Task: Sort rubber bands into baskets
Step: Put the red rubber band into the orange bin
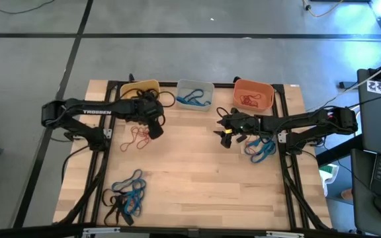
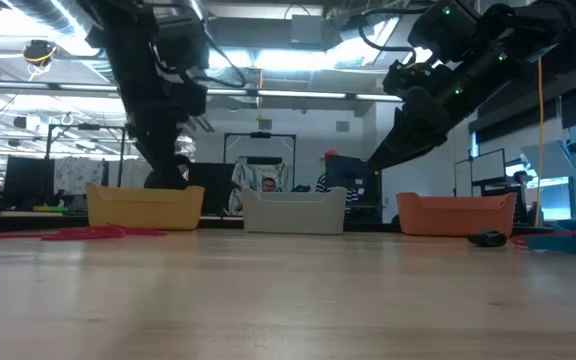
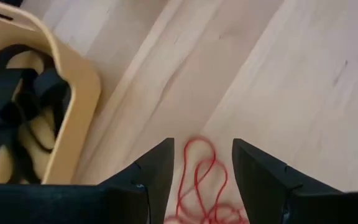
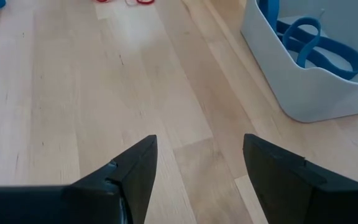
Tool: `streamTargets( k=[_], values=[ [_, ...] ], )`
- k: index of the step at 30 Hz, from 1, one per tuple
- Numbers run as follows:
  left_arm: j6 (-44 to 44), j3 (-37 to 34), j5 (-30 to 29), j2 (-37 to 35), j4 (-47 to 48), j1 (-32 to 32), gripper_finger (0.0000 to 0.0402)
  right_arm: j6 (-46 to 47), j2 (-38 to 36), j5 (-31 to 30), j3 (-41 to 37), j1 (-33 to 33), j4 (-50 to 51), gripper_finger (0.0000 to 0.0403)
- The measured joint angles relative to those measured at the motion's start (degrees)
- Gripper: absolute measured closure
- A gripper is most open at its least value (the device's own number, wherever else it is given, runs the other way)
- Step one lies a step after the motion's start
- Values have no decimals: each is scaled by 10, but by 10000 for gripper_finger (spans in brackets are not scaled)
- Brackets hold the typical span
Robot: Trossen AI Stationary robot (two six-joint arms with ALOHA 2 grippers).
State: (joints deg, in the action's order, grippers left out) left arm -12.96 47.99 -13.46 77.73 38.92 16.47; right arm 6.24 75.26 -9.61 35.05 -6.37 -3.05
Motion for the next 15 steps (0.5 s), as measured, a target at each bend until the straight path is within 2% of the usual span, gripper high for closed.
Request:
streamTargets(
  k=[6,15],
  values=[
    [-8,-30,-1,20,-30,2,243,0,0,0,0,0,-2,166],
    [-8,-36,-1,71,-50,5,243,0,0,-1,0,0,-1,166]
  ],
)
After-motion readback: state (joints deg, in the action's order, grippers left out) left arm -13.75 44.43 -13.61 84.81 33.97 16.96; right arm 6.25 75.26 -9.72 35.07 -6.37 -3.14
